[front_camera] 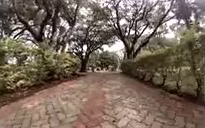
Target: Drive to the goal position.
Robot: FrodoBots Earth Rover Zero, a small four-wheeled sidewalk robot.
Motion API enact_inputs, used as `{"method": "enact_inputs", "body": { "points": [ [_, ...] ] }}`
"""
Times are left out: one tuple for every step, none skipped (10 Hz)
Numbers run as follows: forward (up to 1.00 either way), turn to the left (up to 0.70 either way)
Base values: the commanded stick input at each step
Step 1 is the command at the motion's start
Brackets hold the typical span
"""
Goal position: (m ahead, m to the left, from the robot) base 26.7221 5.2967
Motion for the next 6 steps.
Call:
{"method": "enact_inputs", "body": {
  "points": [
    [0.7, 0.0],
    [0.7, 0.0],
    [0.7, 0.0],
    [0.7, 0.0],
    [0.7, 0.0],
    [0.7, 0.0]
  ]
}}
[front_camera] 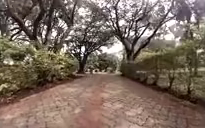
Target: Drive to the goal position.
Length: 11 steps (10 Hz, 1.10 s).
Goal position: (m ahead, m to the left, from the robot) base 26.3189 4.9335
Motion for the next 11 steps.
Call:
{"method": "enact_inputs", "body": {
  "points": [
    [0.7, 0.0],
    [0.7, 0.0],
    [0.7, 0.0],
    [0.7, 0.0],
    [0.7, 0.0],
    [0.7, 0.0],
    [0.7, 0.0],
    [0.7, 0.0],
    [0.7, 0.0],
    [0.7, 0.0],
    [0.7, 0.0]
  ]
}}
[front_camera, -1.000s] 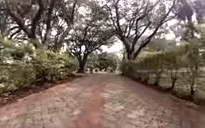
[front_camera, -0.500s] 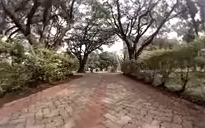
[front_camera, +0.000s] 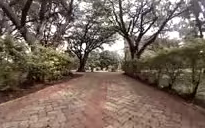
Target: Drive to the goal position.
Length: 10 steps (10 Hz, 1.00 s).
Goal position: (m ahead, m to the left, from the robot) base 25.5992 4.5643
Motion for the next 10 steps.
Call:
{"method": "enact_inputs", "body": {
  "points": [
    [0.7, -0.1],
    [0.7, -0.05],
    [0.7, 0.0],
    [0.7, 0.0],
    [0.7, 0.0],
    [0.7, 0.0],
    [0.7, 0.0],
    [0.7, 0.0],
    [0.7, 0.0],
    [0.7, 0.0]
  ]
}}
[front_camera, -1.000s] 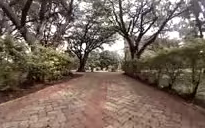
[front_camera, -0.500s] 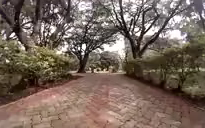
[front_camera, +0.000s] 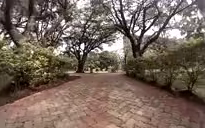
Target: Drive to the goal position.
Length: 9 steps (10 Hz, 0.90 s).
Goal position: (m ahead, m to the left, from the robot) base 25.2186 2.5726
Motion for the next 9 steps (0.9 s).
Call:
{"method": "enact_inputs", "body": {
  "points": [
    [0.7, 0.0],
    [0.7, 0.0],
    [0.7, 0.0],
    [0.7, 0.0],
    [0.7, 0.0],
    [0.7, 0.0],
    [0.7, 0.0],
    [0.7, 0.0],
    [0.7, 0.0]
  ]
}}
